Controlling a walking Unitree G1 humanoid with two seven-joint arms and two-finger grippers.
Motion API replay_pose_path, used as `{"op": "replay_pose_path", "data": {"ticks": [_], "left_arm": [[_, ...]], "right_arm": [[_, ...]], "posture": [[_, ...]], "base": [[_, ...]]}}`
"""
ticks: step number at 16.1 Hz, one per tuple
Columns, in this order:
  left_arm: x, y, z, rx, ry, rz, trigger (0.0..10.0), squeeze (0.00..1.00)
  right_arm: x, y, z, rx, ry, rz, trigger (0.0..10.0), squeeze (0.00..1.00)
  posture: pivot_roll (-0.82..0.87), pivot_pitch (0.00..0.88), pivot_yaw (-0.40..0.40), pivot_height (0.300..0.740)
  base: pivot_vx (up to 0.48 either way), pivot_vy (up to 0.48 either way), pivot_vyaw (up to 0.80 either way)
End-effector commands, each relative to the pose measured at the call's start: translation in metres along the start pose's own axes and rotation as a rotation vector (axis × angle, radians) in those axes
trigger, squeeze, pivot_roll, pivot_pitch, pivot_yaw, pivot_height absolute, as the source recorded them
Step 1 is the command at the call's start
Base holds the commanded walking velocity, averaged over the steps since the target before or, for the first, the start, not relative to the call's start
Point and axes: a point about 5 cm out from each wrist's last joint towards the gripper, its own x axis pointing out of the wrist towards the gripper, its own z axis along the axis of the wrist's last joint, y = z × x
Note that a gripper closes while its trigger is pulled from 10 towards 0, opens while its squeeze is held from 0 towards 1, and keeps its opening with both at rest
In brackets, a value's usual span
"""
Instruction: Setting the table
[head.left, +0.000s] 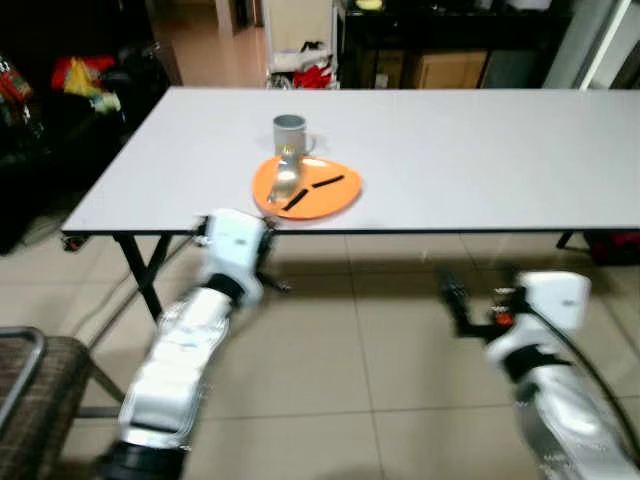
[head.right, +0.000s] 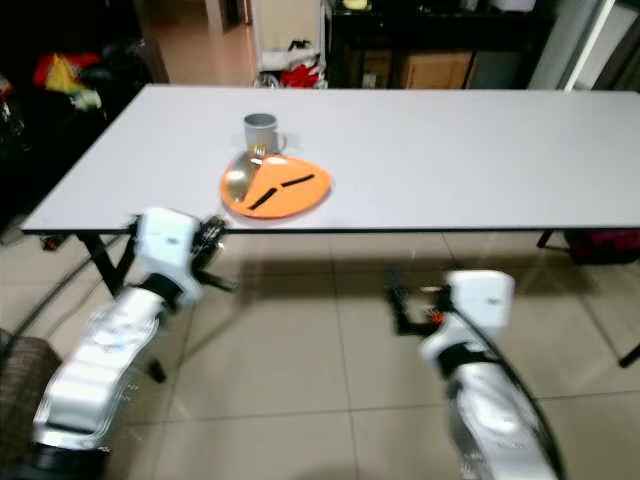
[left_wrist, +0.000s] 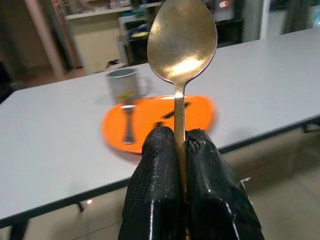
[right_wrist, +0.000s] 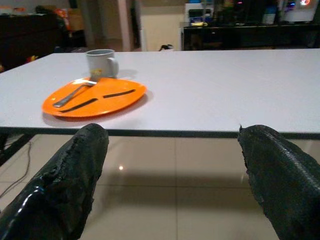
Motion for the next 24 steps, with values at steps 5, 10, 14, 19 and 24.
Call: {"op": "replay_pose_path", "data": {"ticks": [5, 10, 14, 19, 24], "left_arm": [[0.0014, -0.0058, 0.0022, -0.008, -0.009, -0.015, 10.0, 0.0], [0.001, -0.0068, 0.0017, -0.009, -0.01, -0.02, 10.0, 0.0], [0.001, -0.0086, 0.0018, -0.008, -0.012, -0.035, 10.0, 0.0], [0.002, -0.0126, 0.0001, -0.01, -0.004, -0.056, 10.0, 0.0], [0.003, -0.0155, -0.0007, -0.014, -0.001, -0.068, 10.0, 0.0]], "right_arm": [[-0.0018, -0.0087, 0.0018, -0.019, 0.007, -0.026, 10.0, 0.0], [-0.0019, -0.0089, 0.0019, -0.03, 0.005, -0.022, 10.0, 0.0], [-0.003, -0.009, -0.0001, -0.028, 0.012, -0.024, 10.0, 0.0], [-0.0038, -0.0092, -0.0018, -0.03, 0.025, -0.021, 10.0, 0.0], [-0.0051, -0.0096, -0.0025, -0.031, 0.032, -0.021, 10.0, 0.0]], "posture": [[-0.04, 0.0, -0.005, 0.74], [-0.04, 0.0, -0.005, 0.74], [-0.04, 0.0, -0.003, 0.74], [-0.05, 0.0, -0.003, 0.74], [-0.05, 0.0, -0.002, 0.74]], "base": [[0.323, 0.0, 0.0], [0.316, 0.0, 0.0], [0.314, 0.0, 0.0], [0.31, 0.0, 0.0], [0.307, 0.0, 0.0]]}}
